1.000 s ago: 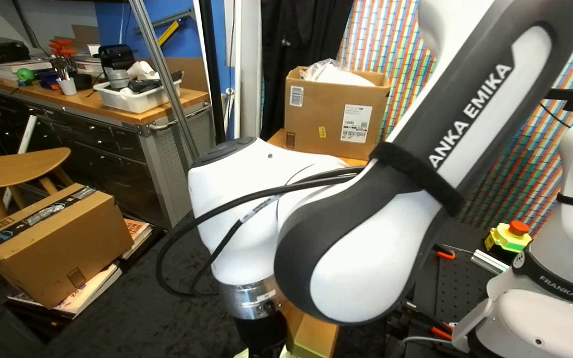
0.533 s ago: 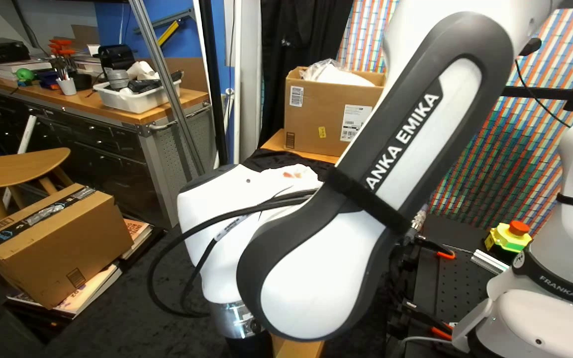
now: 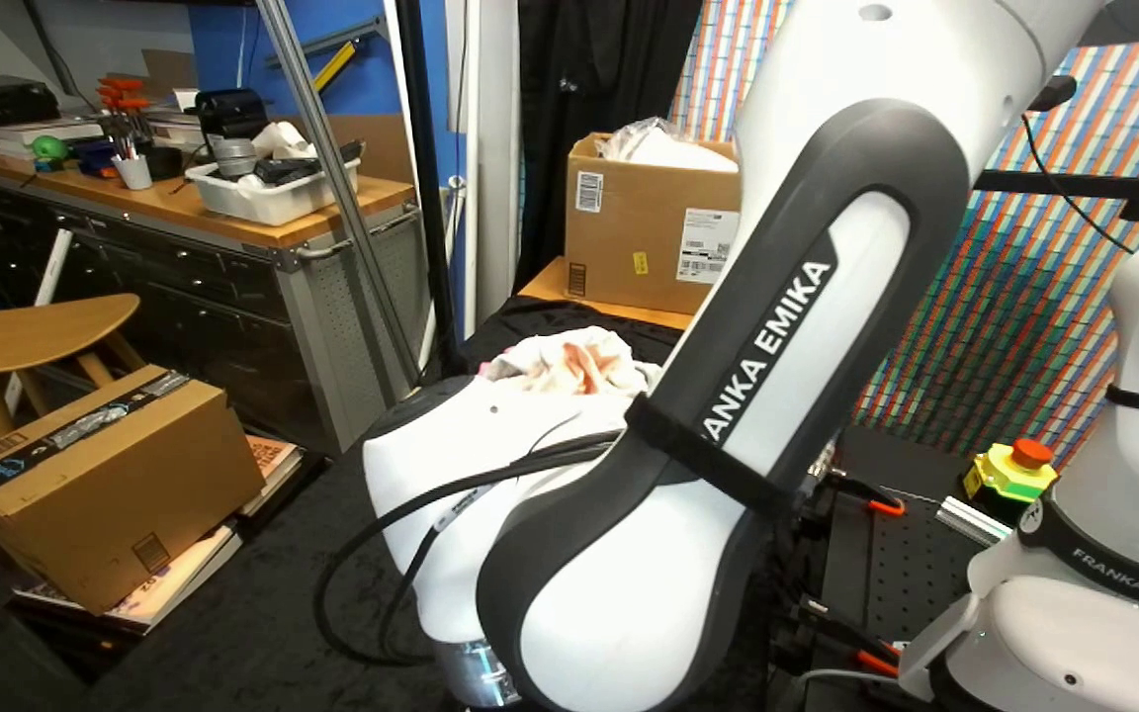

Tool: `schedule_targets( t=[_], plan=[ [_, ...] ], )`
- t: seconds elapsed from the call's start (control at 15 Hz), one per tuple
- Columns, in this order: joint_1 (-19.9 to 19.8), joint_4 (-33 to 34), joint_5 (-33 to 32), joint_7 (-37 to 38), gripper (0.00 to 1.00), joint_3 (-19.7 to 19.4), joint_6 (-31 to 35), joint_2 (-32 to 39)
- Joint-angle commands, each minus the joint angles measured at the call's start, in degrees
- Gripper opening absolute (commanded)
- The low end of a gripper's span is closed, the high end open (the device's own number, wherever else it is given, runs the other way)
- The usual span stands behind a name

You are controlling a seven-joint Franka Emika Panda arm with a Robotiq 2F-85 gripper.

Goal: Pile up all the objects on the black table

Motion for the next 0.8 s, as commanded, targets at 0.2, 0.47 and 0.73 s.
schedule_targets(
  t=[0.2, 0.47, 0.73],
  plan=[
    [1.9, 3.0, 0.5, -0.1, 0.95, -0.6, -2.7, 1.7],
    [2.0, 3.4, 0.6, -0.1, 0.61, -0.6, -2.9, 2.1],
    [2.0, 3.4, 0.6, -0.1, 0.30, -0.6, -3.5, 1.9]
  ],
)
